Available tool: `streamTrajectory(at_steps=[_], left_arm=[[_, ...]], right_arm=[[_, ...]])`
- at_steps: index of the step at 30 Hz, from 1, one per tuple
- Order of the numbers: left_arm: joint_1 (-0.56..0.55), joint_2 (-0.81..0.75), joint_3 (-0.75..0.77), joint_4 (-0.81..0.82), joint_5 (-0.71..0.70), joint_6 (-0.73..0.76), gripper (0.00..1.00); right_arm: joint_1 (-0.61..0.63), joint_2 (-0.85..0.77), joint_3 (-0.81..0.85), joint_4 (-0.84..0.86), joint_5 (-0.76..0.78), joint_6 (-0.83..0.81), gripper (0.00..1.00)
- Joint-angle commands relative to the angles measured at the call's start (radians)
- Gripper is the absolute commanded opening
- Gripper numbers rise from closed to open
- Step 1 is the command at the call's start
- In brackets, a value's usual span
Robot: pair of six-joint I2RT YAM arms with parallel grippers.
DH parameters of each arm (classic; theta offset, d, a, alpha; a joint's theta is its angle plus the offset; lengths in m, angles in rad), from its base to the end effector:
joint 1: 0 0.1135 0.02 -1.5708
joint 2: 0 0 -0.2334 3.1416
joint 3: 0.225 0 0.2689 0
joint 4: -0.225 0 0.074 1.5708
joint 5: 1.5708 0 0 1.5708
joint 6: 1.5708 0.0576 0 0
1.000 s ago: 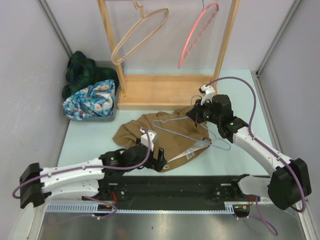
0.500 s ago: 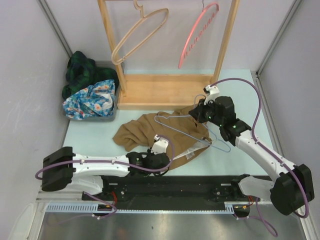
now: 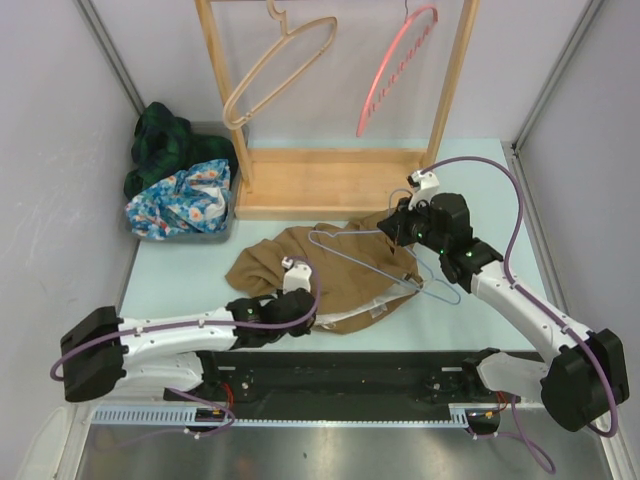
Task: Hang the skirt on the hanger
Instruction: Locate the hanging ribbon on the skirt
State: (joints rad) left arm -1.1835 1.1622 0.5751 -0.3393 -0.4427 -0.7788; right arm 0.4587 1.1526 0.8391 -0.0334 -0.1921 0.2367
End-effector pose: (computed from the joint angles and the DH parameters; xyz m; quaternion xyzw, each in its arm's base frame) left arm 0.1189 -0.2263 0.1317 0.1179 0.9205 -0.1410 0.3449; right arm 0.2783 0.1497 0.2586 -0.1450 0.8036 0.2686 0.5109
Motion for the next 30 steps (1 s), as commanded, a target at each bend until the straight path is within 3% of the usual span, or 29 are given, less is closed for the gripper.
streamTrajectory(at_steps=[1, 5, 12, 19, 30], left_arm=[[0.105, -0.097, -0.026, 0.043, 0.048, 0.042, 0.00], [0.316, -0.162, -0.021, 0.071, 0.157, 0.154, 0.00], [0.467, -0.065, 0.077, 0.071, 0.239, 0.277, 0.00], [0.645, 0.017, 0.112, 0.187, 0.334, 0.323, 0.00], [0.746, 0.238, 0.385, 0.194, 0.389, 0.449, 0.00]], right_arm=[[-0.005, -0.037, 0.008, 0.059, -0.042, 0.004, 0.00], [0.012, -0.051, 0.014, 0.059, -0.095, -0.011, 0.00], [0.133, -0.024, 0.028, 0.043, -0.023, -0.060, 0.00], [0.201, -0.007, 0.020, 0.084, 0.069, -0.048, 0.00], [0.274, 0.196, 0.161, 0.201, 0.371, -0.010, 0.00]])
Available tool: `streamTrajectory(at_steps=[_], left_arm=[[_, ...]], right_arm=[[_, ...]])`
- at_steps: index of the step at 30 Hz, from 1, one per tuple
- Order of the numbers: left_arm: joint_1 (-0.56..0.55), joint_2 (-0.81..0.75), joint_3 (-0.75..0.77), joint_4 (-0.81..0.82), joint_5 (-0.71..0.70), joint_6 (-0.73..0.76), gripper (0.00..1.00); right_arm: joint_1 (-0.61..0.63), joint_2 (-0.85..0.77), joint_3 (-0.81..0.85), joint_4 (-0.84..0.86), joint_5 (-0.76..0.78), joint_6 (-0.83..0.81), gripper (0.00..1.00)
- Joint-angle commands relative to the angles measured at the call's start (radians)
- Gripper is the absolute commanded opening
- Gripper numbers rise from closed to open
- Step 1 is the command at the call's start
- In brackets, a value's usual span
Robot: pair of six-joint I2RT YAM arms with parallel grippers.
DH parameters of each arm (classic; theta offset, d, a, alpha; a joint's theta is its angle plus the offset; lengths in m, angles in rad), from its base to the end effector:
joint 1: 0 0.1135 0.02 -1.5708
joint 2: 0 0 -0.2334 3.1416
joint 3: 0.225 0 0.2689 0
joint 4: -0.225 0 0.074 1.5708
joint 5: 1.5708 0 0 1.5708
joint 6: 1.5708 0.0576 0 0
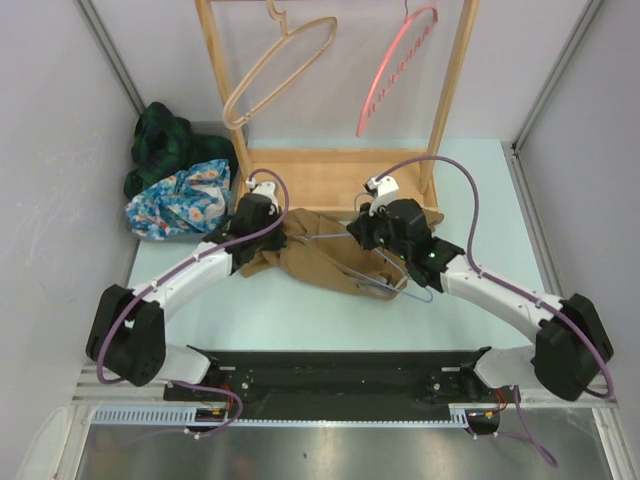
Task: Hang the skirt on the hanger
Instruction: Locate the hanging ribbon on the skirt
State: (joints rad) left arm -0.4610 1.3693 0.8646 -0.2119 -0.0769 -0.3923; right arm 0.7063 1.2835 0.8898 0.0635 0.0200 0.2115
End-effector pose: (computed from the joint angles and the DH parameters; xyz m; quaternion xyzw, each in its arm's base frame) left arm 0.2983 -0.1432 0.1816 0.0153 0.9095 -0.1394 0.3913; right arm 0.2620 0.2220 0.2495 -0.1936 0.7903 0.2502 0.5247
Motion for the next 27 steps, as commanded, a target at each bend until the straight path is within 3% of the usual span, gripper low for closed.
streamTrajectory(at_steps=[1, 5, 13, 20, 27], left_arm=[[0.027, 0.042, 0.123, 0.060, 0.031, 0.069, 0.00], [0.025, 0.047, 0.125, 0.032, 0.103, 0.078, 0.00], [0.002, -0.145, -0.117, -0.007, 0.218, 0.012, 0.00], [-0.165, -0.323, -0.203, -0.153, 0.128, -0.045, 0.00], [-0.177, -0.469, -0.298, -0.219, 0.100, -0.117, 0.00]], right_arm=[[0.031, 0.076, 0.121, 0.102, 0.181, 0.019, 0.00], [0.041, 0.065, 0.132, 0.075, 0.199, 0.011, 0.00], [0.085, -0.061, 0.049, 0.021, 0.126, -0.050, 0.00], [0.191, -0.176, -0.078, 0.031, 0.130, -0.078, 0.00], [0.206, -0.288, -0.196, 0.056, 0.135, -0.028, 0.00]])
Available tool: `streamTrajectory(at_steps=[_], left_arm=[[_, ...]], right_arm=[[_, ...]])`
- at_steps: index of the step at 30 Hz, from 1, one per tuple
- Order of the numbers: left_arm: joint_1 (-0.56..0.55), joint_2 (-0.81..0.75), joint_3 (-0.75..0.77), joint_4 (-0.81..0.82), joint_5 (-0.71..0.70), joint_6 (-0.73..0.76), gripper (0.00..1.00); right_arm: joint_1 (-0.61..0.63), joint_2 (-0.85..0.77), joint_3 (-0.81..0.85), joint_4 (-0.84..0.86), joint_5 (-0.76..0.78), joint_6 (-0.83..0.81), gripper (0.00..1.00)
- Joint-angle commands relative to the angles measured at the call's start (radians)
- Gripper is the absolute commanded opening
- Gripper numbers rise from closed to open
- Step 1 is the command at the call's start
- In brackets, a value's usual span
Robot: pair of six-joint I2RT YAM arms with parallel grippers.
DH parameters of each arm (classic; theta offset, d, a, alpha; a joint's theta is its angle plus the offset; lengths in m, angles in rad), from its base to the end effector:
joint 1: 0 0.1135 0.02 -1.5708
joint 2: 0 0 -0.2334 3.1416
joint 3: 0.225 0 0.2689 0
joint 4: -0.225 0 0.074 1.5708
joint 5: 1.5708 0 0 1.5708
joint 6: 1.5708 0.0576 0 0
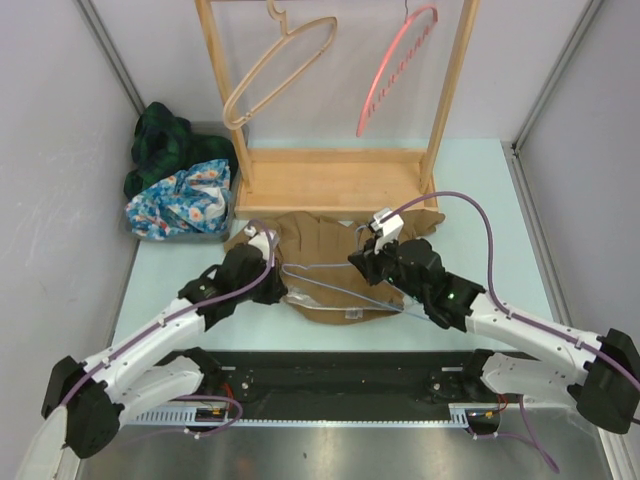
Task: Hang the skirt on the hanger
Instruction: Locate the hanging ribbon on the skirt
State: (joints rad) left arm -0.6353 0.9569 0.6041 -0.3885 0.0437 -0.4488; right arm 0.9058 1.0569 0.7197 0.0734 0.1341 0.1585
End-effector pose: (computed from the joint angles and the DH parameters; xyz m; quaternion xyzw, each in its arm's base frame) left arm 0.1992 -0.1500 0.1812 0.0940 0.9102 -0.2250 0.3348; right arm 0.1906 0.2306 0.2525 -0.2512 0.7524 0.2619 0.5497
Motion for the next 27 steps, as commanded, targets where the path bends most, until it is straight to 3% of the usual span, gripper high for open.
streamTrajectory(at_steps=[1, 3, 6, 7, 10, 14, 18, 27], left_arm=[[-0.009, -0.063, -0.047, -0.039, -0.015, -0.065, 0.00], [-0.023, -0.069, -0.067, -0.026, 0.001, -0.080, 0.00], [-0.073, -0.086, -0.070, -0.027, -0.040, -0.097, 0.26], [-0.107, -0.099, -0.064, -0.041, -0.042, -0.105, 0.43], [-0.165, -0.184, -0.055, -0.067, -0.138, -0.111, 0.52], [-0.217, -0.317, -0.081, -0.044, -0.148, -0.093, 0.45], [-0.257, -0.336, -0.124, 0.013, -0.058, -0.077, 0.28], [-0.418, -0.072, -0.113, 0.131, -0.234, -0.117, 0.25]], right_arm=[[0.007, -0.069, -0.031, 0.045, 0.024, 0.027, 0.00], [0.007, -0.061, -0.026, 0.040, 0.036, 0.029, 0.00], [0.008, -0.029, -0.017, 0.046, 0.068, 0.032, 0.00], [0.008, -0.009, -0.013, 0.048, 0.074, 0.033, 0.00], [0.008, 0.015, 0.009, 0.051, 0.093, 0.047, 0.00], [0.008, 0.051, 0.035, 0.049, 0.082, 0.055, 0.00], [0.010, 0.063, 0.063, 0.029, 0.075, 0.053, 0.00], [0.010, 0.018, 0.078, -0.012, 0.064, 0.047, 0.00]])
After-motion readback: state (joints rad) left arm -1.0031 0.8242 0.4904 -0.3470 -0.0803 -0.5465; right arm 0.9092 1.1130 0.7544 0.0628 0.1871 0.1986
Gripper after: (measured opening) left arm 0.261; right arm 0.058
